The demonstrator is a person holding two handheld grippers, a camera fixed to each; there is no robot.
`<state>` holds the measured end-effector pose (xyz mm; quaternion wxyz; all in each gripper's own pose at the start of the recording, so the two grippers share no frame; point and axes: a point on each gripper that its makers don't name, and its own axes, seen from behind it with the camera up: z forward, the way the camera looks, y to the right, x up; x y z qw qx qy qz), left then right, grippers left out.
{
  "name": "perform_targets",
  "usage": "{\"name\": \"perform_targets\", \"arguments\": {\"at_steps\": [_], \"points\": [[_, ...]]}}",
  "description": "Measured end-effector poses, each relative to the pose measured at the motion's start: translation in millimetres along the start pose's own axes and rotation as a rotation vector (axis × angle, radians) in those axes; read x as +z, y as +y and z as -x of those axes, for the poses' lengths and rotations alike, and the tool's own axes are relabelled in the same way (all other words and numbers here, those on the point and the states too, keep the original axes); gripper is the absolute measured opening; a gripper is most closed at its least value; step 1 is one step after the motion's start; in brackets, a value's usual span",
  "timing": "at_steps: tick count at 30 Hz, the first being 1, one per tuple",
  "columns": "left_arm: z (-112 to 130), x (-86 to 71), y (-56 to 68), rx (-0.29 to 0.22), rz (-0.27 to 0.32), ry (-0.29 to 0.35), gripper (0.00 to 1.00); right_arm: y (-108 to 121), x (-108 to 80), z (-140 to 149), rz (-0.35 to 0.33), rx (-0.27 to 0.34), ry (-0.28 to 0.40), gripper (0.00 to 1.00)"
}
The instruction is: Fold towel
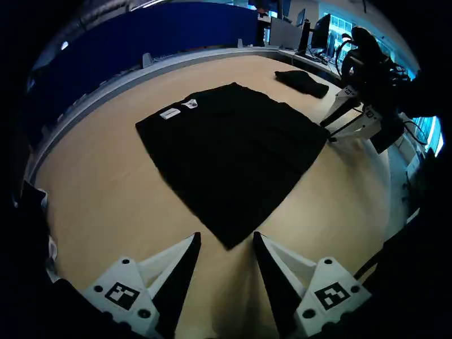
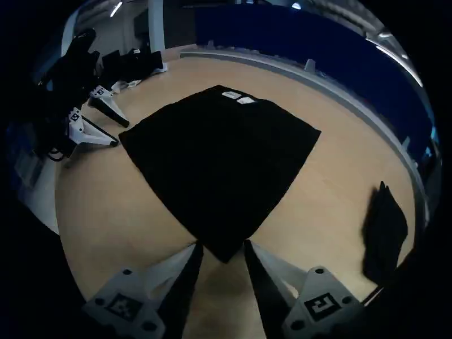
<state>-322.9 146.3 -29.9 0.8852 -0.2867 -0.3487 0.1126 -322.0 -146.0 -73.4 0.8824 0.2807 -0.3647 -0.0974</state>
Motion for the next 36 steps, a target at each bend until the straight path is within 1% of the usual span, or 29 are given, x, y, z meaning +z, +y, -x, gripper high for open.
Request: {"name": "perform_targets", "arguments": {"at_steps": [2, 6, 10, 14, 18, 21, 26, 28, 32, 36], "points": [[0, 0.5, -0.7, 0.005, -0.009, -0.002, 0.64, -2, 0.0, 0, -0.001, 0.008, 0.005, 0.45], [0, 2.7, 3.0, 0.014, -0.011, -0.003, 0.53, -2, -1.2, 0, 0.006, 0.023, 0.011, 0.44], [-1, 2.7, 5.0, 0.011, -0.015, -0.008, 0.47, -3, -1.9, 1, 0.009, 0.023, 0.009, 0.4], [-1, 1.3, 5.0, 0.006, -0.023, -0.015, 0.32, -5, -1.9, 0, 0.009, 0.016, 0.005, 0.29], [-1, 1.9, 3.7, 0.003, -0.035, -0.016, 0.19, -4, -2.3, 1, 0.014, 0.017, 0.001, 0.22], [-1, 2.3, 4.1, -0.003, -0.04, -0.017, 0.17, -2, -3.1, 0, 0.021, 0.022, 0.0, 0.19], [-3, 1.3, 6.0, -0.019, -0.044, -0.019, 0.13, 0, -7.5, -5, 0.02, 0.032, 0.01, 0.19], [-6, -0.1, 6.7, -0.034, -0.044, -0.013, 0.09, 2, -10.2, -8, 0.024, 0.032, 0.016, 0.19], [-15, -4.0, 7.6, -0.065, -0.042, 0.004, 0.09, 6, -15.4, -14, 0.035, 0.028, 0.025, 0.18], [-25, -10.8, 5.7, -0.092, -0.048, 0.025, 0.09, 10, -20.5, -22, 0.041, 0.025, 0.035, 0.18]]}}
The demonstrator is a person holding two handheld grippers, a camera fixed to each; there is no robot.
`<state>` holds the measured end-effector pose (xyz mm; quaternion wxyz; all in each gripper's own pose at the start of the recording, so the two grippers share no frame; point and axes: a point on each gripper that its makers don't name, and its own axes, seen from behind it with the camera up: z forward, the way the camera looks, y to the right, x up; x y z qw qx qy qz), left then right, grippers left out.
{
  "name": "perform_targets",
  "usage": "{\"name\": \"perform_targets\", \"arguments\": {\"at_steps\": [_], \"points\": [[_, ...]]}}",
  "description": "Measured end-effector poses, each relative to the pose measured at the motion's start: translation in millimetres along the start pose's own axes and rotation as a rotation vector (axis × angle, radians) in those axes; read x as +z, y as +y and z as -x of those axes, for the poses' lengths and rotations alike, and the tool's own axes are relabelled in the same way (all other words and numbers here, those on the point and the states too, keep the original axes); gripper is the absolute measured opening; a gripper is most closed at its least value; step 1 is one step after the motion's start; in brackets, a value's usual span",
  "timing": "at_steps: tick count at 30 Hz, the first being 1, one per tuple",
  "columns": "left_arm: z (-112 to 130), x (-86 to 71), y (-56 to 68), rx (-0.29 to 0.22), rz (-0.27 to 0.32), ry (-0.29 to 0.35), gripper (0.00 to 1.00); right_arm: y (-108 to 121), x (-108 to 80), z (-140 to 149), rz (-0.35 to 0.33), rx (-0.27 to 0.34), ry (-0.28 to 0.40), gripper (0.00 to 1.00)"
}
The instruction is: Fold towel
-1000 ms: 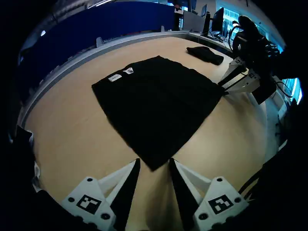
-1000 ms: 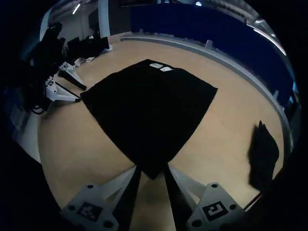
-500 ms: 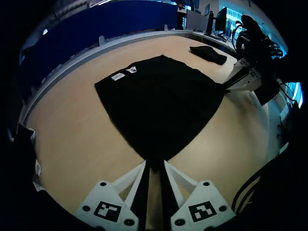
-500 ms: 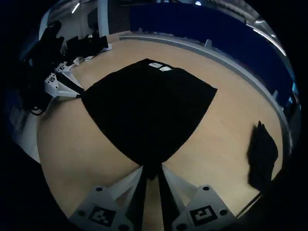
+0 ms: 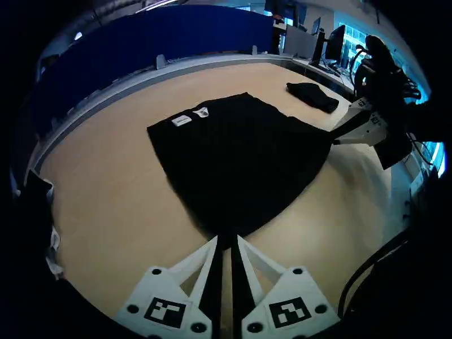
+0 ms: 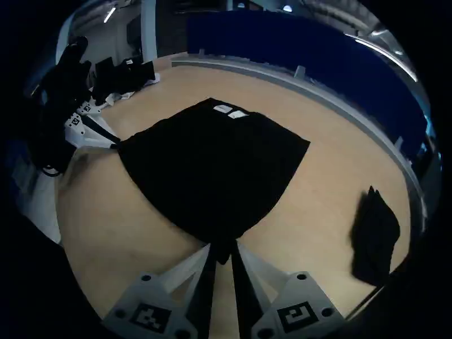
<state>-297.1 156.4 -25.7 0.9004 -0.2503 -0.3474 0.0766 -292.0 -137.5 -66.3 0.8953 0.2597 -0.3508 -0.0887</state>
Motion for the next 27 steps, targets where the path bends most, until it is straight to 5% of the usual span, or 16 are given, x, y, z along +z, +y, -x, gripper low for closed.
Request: {"name": "perform_targets", "arguments": {"at_steps": [27], "points": [[-62, -88.6, 13.3, -0.098, -0.036, 0.078, 0.09, -7, -80.4, -55, -0.044, -0.05, -0.005, 0.18]]}}
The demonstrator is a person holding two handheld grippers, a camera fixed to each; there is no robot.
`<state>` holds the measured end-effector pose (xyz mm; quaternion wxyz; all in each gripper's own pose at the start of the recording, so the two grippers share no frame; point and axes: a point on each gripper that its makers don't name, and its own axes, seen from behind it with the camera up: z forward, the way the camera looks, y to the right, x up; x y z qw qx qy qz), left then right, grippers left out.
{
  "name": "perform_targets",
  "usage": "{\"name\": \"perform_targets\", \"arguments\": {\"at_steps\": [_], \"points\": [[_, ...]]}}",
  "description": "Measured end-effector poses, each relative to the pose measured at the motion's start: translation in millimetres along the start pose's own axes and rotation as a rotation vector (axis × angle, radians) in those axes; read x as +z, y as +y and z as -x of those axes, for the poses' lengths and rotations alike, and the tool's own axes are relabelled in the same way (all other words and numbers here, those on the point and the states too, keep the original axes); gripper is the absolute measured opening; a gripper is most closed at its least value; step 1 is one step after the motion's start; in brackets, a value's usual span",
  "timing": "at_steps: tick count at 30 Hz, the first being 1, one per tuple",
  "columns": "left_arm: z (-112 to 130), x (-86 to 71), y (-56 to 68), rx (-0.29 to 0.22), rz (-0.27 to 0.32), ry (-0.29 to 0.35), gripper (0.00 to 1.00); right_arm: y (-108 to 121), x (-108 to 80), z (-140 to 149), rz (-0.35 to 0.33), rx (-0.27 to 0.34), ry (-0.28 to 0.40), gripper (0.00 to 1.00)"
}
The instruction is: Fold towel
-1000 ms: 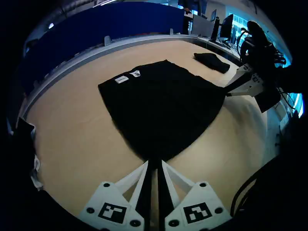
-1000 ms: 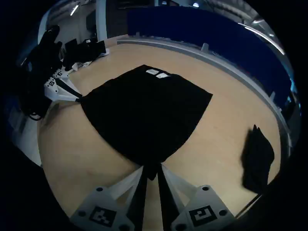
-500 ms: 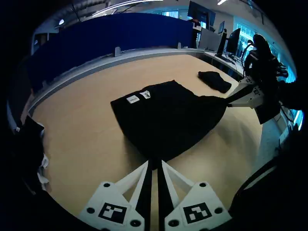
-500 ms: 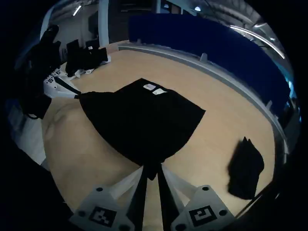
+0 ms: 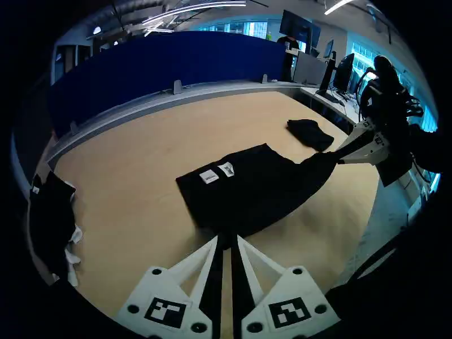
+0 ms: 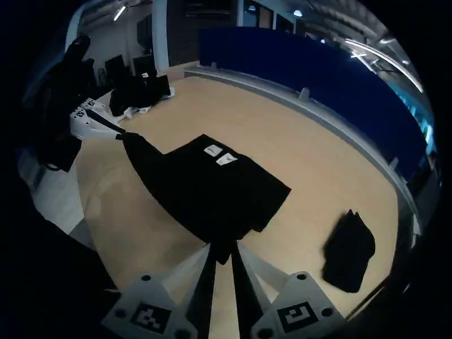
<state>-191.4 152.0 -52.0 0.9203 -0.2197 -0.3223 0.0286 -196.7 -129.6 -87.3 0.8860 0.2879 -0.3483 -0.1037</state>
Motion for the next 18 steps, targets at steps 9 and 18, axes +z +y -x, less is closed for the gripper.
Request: {"name": "perform_targets", "arguments": {"at_steps": [9, 18], "points": [[-1, 5.9, -3.6, -0.018, -0.009, -0.01, 0.09, -2, 0.6, 2, -0.006, 0.008, -0.02, 0.18], [-20, 26.3, -16.9, -0.018, -0.017, -0.017, 0.09, 18, 12.9, -9, -0.01, 0.007, -0.041, 0.18]]}}
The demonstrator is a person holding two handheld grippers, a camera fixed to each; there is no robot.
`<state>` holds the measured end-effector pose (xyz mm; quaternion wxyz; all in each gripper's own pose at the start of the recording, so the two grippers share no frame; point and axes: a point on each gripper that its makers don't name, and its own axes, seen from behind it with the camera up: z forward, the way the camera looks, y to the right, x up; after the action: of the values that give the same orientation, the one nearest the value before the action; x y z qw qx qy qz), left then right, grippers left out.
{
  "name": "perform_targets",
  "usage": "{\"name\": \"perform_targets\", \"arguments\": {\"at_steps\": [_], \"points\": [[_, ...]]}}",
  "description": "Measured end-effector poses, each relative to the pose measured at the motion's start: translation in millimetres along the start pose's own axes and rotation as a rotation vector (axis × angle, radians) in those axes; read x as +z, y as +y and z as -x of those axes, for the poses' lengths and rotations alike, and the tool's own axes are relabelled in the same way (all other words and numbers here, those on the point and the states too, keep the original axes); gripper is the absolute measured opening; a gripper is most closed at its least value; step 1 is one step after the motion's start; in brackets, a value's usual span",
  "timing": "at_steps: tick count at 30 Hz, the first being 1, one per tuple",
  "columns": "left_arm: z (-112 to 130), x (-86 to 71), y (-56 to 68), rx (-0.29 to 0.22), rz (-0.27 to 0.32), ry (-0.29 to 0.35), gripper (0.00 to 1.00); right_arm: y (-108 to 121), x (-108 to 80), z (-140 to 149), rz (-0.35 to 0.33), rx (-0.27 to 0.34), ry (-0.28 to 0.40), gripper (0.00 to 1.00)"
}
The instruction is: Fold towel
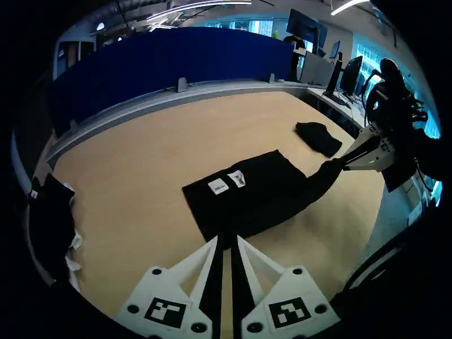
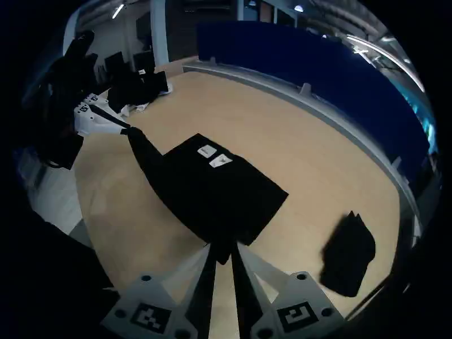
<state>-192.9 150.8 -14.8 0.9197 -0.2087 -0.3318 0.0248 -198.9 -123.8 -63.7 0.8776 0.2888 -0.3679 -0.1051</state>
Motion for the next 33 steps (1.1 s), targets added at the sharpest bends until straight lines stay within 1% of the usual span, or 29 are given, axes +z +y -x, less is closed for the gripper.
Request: {"name": "perform_targets", "arguments": {"at_steps": [5, 11, 14, 17, 23, 26, 33], "points": [[-14, 20.0, -11.6, 0.021, -0.008, -0.004, 0.09, 18, 16.2, -6, -0.004, 0.018, -0.023, 0.18], [-30, 50.5, -27.2, 0.033, -0.022, -0.012, 0.09, 40, 38.5, -14, -0.003, 0.061, -0.043, 0.18], [-33, 64.5, -33.5, 0.038, -0.028, -0.021, 0.09, 51, 49.5, -15, 0.005, 0.076, -0.054, 0.18], [-33, 76.2, -37.1, 0.041, -0.029, -0.029, 0.09, 59, 58.5, -16, 0.009, 0.085, -0.063, 0.18], [-29, 93.7, -43.9, 0.04, -0.028, -0.051, 0.09, 69, 72.7, -16, 0.013, 0.089, -0.082, 0.18], [-25, 99.9, -45.3, 0.039, -0.025, -0.065, 0.09, 69, 79.5, -13, 0.01, 0.096, -0.093, 0.18], [-20, 111.0, -49.2, 0.04, -0.02, -0.075, 0.09, 72, 90.7, -10, 0.01, 0.113, -0.101, 0.18]]}}
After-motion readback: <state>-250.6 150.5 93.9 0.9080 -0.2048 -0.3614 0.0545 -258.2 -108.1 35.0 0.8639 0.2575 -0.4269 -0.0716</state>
